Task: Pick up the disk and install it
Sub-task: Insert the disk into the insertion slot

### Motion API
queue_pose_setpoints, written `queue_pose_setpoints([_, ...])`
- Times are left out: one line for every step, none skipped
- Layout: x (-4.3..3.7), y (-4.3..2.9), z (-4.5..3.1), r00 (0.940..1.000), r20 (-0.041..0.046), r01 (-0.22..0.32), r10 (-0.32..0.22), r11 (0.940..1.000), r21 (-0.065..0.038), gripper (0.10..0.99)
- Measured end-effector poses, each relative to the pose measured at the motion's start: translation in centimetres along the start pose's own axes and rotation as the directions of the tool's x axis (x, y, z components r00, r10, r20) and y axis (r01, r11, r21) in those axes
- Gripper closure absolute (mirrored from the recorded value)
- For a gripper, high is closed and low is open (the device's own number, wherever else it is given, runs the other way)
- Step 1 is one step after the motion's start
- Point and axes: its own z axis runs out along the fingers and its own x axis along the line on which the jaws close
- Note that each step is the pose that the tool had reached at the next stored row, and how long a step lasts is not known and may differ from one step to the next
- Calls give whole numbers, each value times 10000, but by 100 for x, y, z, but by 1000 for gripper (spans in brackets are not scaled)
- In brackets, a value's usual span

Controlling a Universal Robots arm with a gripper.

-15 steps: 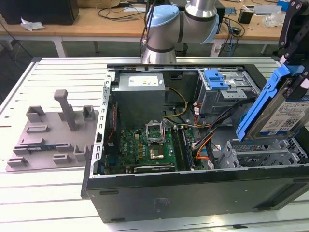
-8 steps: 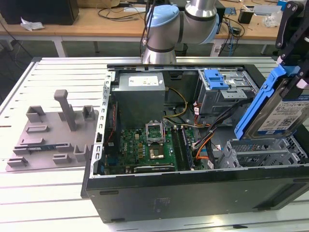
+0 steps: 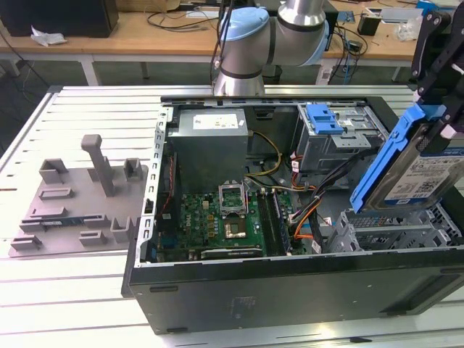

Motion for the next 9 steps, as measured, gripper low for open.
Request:
queue_pose_setpoints([0,0,8,10000,0,1,-1,10000,-1,718])
queue_pose_setpoints([1,0,15,10000,0,0,0,10000,0,718])
queue_pose_setpoints([1,-1,25,10000,0,0,0,10000,0,718])
queue_pose_setpoints([2,-1,36,10000,1,0,0,10000,0,718])
queue_pose_setpoints([2,-1,49,10000,1,0,0,10000,0,718])
queue_pose_setpoints([2,-2,54,10000,0,0,0,10000,0,718])
queue_pose_setpoints([2,-2,60,10000,1,0,0,10000,-1,718])
queue_pose_setpoints([3,-2,68,10000,1,0,0,10000,0,718])
queue_pose_setpoints([3,-2,74,10000,1,0,0,10000,0,718])
